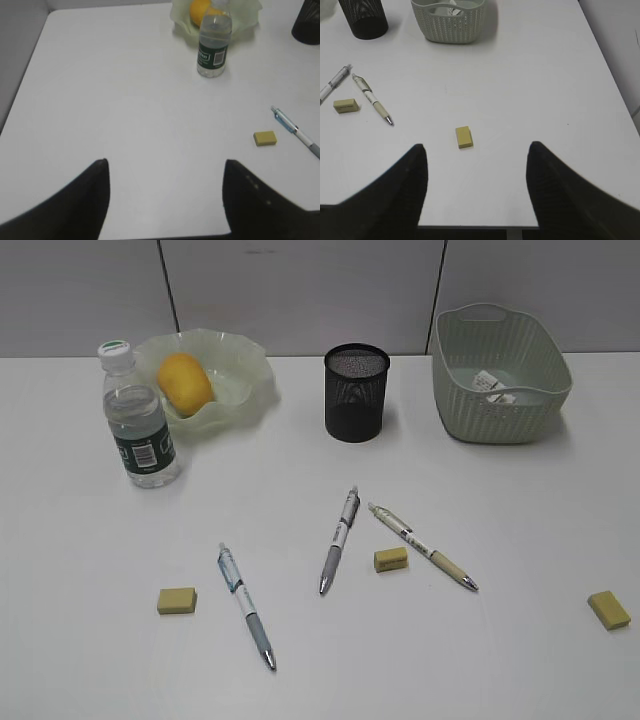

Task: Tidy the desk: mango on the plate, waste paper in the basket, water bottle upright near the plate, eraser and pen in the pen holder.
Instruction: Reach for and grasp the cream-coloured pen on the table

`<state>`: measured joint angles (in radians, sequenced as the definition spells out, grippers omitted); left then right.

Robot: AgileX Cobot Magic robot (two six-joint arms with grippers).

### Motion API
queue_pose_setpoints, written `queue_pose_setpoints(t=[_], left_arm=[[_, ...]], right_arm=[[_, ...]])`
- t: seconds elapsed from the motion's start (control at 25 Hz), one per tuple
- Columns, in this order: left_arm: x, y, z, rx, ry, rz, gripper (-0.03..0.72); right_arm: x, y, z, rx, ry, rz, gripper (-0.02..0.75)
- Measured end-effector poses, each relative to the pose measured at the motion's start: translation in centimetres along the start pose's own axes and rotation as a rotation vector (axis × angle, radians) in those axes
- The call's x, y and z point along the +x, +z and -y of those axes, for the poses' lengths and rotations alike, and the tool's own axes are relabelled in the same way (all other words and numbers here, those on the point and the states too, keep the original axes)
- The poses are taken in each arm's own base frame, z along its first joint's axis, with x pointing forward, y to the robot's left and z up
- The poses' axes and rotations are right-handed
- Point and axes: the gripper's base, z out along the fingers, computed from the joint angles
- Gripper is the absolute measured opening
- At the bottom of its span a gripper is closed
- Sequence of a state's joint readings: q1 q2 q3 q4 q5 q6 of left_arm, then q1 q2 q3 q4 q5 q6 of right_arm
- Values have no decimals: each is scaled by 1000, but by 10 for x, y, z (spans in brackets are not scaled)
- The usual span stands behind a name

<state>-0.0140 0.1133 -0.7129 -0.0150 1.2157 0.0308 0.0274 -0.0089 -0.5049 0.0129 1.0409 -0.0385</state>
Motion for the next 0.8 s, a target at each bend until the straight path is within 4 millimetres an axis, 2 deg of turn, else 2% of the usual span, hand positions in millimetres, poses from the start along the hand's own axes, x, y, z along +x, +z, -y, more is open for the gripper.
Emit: queue_pose_setpoints(t=[0.08,0.4,0.8], left_arm=[[4,1,0,-1,0,36,527],[29,25,0,-1,-1,71,502],[30,27,0,-1,-1,79,454]], right_arm=[[0,0,0,0,0,0,494],[0,0,0,0,0,0,494],[0,0,0,0,0,0,494]])
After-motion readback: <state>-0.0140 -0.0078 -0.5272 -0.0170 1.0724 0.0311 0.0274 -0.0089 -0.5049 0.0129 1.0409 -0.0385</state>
